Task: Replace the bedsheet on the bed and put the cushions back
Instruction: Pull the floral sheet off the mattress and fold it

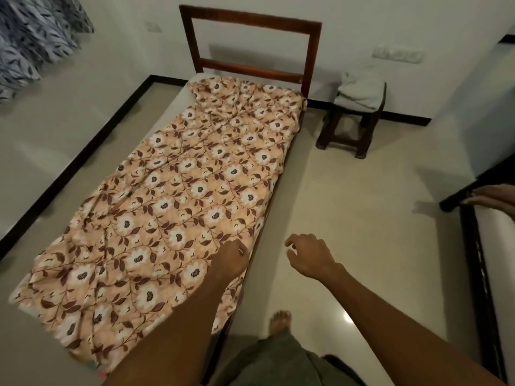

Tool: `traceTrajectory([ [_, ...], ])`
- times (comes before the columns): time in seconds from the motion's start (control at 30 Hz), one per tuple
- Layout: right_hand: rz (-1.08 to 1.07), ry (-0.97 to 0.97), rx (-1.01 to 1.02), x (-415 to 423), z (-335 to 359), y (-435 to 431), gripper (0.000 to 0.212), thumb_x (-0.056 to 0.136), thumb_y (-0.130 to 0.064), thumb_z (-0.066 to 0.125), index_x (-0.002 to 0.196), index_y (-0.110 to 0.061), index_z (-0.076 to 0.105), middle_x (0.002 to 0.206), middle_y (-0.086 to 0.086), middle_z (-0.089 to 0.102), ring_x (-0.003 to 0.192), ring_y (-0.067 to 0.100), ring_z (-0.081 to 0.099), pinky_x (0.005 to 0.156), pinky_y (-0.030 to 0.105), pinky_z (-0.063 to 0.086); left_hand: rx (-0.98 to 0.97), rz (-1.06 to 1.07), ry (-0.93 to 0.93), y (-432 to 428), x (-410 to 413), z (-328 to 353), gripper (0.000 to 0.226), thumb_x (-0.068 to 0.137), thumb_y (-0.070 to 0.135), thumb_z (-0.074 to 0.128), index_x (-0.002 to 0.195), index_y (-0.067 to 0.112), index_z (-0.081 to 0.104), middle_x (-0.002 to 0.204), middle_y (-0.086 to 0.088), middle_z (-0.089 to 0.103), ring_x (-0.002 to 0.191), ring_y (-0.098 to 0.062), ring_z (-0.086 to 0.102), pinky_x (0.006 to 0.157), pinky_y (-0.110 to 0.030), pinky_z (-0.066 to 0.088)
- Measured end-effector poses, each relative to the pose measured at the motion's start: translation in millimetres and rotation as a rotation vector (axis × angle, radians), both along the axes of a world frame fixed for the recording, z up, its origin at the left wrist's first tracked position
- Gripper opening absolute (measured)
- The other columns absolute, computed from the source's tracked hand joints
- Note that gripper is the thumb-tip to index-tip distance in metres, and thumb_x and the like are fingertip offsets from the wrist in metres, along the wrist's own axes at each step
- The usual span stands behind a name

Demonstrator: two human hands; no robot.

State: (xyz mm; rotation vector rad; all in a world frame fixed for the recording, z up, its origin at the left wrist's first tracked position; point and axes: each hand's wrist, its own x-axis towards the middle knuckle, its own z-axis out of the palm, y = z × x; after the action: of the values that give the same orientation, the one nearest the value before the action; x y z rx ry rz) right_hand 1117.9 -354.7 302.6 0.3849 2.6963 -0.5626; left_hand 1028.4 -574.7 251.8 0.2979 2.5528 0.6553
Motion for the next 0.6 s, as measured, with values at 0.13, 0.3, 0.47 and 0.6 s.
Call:
traceTrajectory([
  [0.13, -0.003, -0.006, -0.006, -60, 4, 56, 0.032, 0.100, -0.036, 0.051, 0.128, -0.027, 0.063, 0.123, -0.001, 0.069, 0.119, 0.024, 0.058, 0.103, 0.042, 0.043, 0.022, -0.003, 0.015, 56, -61, 7, 0.016, 0.095, 0.033, 0.058, 0.092, 0.023, 0.070, 0.093, 0.004, 0.071, 0.084, -0.016, 0.068, 0.079, -0.040, 0.061],
  [0.3, 0.008, -0.009, -0.033, -153, -6, 132, 0.033, 0.099, -0.037, 0.051, 0.128, -0.026, 0.064, 0.124, -0.001, 0.069, 0.118, 0.023, 0.059, 0.103, 0.042, 0.044, 0.033, 0.030, 0.015, 134, -151, -3, 0.017, 0.088, 0.036, 0.055, 0.087, 0.029, 0.071, 0.089, 0.008, 0.070, 0.084, -0.013, 0.068, 0.080, -0.041, 0.061],
  [0.47, 0.020, -0.019, -0.054, -244, -18, 213, 0.033, 0.098, -0.036, 0.053, 0.127, -0.027, 0.064, 0.122, -0.001, 0.069, 0.117, 0.023, 0.060, 0.102, 0.040, 0.045, 0.018, 0.097, -0.009, 205, -227, -9, 0.012, 0.091, 0.028, 0.060, 0.087, 0.023, 0.070, 0.088, 0.006, 0.071, 0.083, -0.016, 0.069, 0.079, -0.041, 0.061],
  [0.6, 0.029, -0.046, -0.058, -330, -15, 294, 0.031, 0.097, -0.036, 0.054, 0.125, -0.029, 0.065, 0.120, -0.002, 0.069, 0.117, 0.024, 0.060, 0.100, 0.041, 0.045, 0.010, 0.128, -0.006, 271, -293, 1, 0.014, 0.096, 0.025, 0.062, 0.099, 0.016, 0.073, 0.095, 0.004, 0.071, 0.088, -0.016, 0.068, 0.083, -0.037, 0.060],
])
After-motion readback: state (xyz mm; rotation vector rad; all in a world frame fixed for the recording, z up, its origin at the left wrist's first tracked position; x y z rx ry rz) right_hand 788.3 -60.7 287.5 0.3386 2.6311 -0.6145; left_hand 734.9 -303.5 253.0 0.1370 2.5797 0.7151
